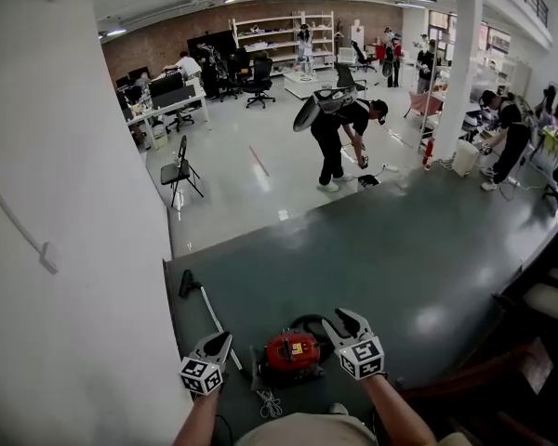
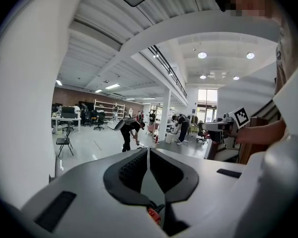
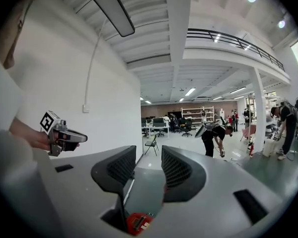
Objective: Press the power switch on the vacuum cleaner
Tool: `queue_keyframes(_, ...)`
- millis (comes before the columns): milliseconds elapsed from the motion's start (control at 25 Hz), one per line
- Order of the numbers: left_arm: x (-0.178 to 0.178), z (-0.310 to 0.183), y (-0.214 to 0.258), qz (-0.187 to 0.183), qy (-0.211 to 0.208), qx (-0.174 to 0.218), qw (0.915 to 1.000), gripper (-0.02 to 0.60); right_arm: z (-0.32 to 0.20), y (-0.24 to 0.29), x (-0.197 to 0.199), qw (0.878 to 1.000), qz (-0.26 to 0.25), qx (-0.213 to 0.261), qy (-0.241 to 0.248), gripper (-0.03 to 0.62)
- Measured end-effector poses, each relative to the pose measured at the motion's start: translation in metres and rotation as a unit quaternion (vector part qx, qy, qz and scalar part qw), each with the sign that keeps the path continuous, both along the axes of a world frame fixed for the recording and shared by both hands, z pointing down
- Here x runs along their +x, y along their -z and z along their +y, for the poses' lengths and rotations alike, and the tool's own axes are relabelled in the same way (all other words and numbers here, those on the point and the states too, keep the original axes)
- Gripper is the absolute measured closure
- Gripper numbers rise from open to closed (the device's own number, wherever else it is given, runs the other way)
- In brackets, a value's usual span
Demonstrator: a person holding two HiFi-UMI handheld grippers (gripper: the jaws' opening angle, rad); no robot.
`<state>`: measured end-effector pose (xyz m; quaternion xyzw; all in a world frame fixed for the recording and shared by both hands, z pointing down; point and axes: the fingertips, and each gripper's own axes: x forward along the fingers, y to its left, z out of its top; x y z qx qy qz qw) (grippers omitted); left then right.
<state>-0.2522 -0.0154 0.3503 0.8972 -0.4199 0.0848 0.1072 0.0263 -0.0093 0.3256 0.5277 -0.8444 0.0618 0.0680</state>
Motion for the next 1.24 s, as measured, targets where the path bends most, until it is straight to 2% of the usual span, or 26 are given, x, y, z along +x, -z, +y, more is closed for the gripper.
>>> queue_keyframes(160, 0.002, -0.004, -0.005, -0.001, -0.009, -0.004, 1.0, 0.575, -0.003, -0.001, -0.007, 1.0, -0.013, 0.005, -0.001, 0.447)
queue_keyframes(360, 0.008, -0.008, -0.003, 0.001, -0.012, -0.009, 0.9999, 0.575, -0.004, -0.007, -0.008, 1.0, 0.018, -0.004, 0.004, 0.467)
queue_keyframes(480, 0.01, -0.006, -0.004, 0.0, -0.015, -0.011, 0.9998, 0.575, 0.0, -0.006, -0.005, 1.0, 0.02, 0.0, 0.003, 0.485)
queue_keyframes(840, 0.02, 0.005, 0.0, -0.011, -0.024, -0.015, 0.9996, 0.575, 0.013, 0.005, 0.04, 1.0, 0.005, 0.009, -0.026, 0.516)
queue_keyframes(1240, 0.048, 0.015, 0.001, -0.016, -0.044, -0.011, 0.9989, 0.575, 0.027, 0.006, 0.068, 0.999, -0.001, 0.01, -0.035, 0.528)
